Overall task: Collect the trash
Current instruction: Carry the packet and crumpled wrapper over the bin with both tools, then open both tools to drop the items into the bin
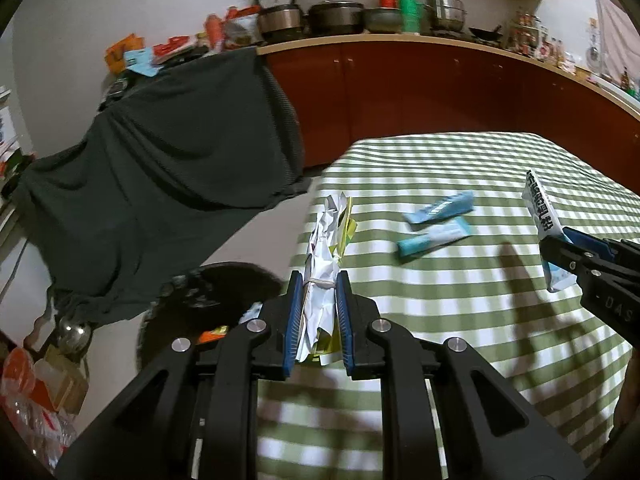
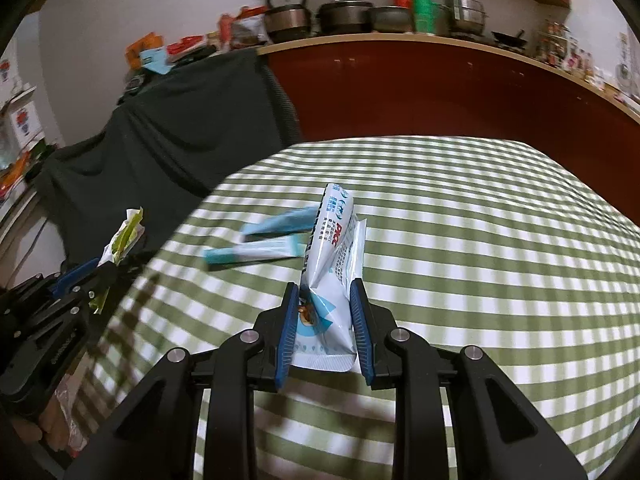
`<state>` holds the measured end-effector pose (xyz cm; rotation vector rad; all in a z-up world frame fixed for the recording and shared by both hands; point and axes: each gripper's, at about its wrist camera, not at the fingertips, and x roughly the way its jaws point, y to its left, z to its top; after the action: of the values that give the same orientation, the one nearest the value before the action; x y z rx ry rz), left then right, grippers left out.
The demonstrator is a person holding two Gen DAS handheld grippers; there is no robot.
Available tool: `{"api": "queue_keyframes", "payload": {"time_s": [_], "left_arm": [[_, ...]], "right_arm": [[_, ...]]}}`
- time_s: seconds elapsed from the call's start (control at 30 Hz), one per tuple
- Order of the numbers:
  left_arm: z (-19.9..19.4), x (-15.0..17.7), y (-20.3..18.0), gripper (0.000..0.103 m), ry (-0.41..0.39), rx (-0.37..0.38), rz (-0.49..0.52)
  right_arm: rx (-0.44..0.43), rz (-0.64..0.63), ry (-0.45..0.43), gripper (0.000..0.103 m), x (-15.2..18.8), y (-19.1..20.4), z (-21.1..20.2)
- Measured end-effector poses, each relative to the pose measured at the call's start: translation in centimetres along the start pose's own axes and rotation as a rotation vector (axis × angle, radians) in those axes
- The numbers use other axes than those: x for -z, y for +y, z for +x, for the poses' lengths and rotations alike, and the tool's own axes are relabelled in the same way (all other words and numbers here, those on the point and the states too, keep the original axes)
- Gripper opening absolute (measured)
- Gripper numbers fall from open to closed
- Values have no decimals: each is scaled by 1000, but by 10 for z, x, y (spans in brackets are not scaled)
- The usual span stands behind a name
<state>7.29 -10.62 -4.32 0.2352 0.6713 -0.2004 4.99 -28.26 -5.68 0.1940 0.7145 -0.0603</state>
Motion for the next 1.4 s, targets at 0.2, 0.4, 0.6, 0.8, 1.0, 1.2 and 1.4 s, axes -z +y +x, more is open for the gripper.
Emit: {"api": "queue_keyframes", "payload": {"time_s": [0.2,0.4,0.6,0.8,1.0,1.2,1.4], "left_arm": [[-3,9,43,17,11,-76,-59],[-2,21,90,17,34,-155,-125],[3,34,129,17,55,-216,-181],[16,44,158,17,78,-248,-222],[22,50,169,17,76,-281,-228],[34,52,172,18,85,-279,-228],[43,56,179,43,97,-288,-255]], "right_arm": [[-83,-78,-6,27,-3,51,7],[-164,-166,0,27,-1,106,16],[-229,-233,17,27,-1,149,25],[-265,-284,39,27,0,180,41],[-279,-309,61,27,3,199,55],[-279,-319,80,28,7,209,67],[-264,-305,72,48,6,212,68]]}}
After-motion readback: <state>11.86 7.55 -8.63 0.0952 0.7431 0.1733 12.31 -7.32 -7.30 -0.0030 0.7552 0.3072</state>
